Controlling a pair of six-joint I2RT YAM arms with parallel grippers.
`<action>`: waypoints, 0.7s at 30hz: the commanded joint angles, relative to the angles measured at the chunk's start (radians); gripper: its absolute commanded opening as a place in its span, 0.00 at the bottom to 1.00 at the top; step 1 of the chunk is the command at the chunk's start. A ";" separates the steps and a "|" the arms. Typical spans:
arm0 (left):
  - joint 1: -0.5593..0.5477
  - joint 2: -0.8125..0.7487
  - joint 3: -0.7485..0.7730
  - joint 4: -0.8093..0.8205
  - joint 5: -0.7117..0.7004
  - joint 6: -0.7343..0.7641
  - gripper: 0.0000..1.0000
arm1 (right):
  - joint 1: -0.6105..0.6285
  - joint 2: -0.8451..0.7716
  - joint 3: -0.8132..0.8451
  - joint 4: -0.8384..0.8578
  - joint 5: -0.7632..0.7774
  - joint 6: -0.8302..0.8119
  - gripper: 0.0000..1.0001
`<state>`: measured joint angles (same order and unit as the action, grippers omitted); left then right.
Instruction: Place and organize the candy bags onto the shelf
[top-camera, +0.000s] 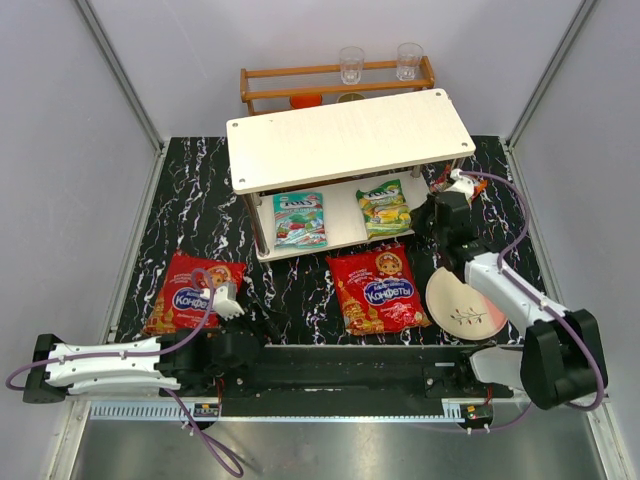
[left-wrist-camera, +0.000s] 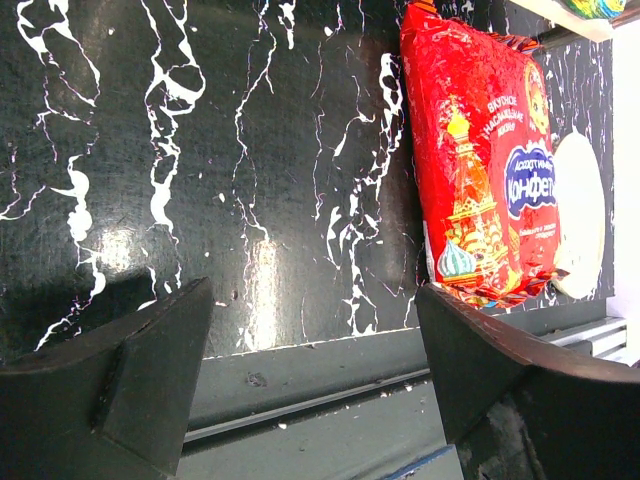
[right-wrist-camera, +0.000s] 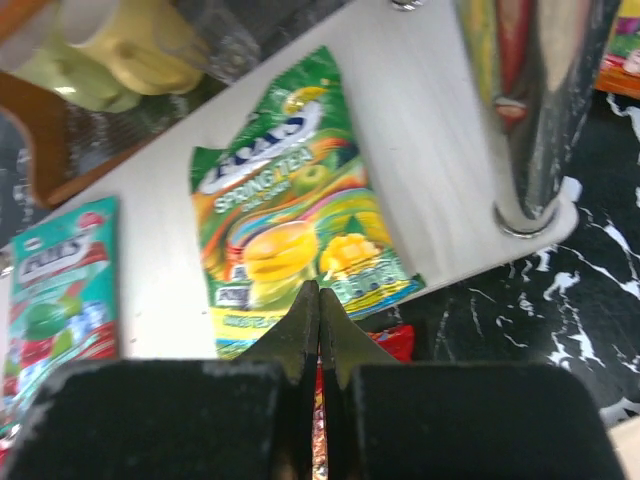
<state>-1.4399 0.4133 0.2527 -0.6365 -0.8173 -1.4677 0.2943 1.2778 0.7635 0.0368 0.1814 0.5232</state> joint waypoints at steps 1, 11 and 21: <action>0.004 0.013 0.017 0.027 -0.037 -0.006 0.85 | 0.022 -0.074 -0.050 0.109 -0.138 0.000 0.00; 0.004 0.044 0.031 0.040 -0.026 0.001 0.85 | 0.187 0.112 -0.006 0.236 -0.138 -0.009 0.00; 0.003 0.019 0.022 0.023 -0.031 -0.003 0.85 | 0.187 0.239 0.036 0.353 -0.112 -0.014 0.00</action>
<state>-1.4399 0.4419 0.2531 -0.6338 -0.8169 -1.4670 0.4816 1.4868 0.7364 0.2806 0.0448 0.5205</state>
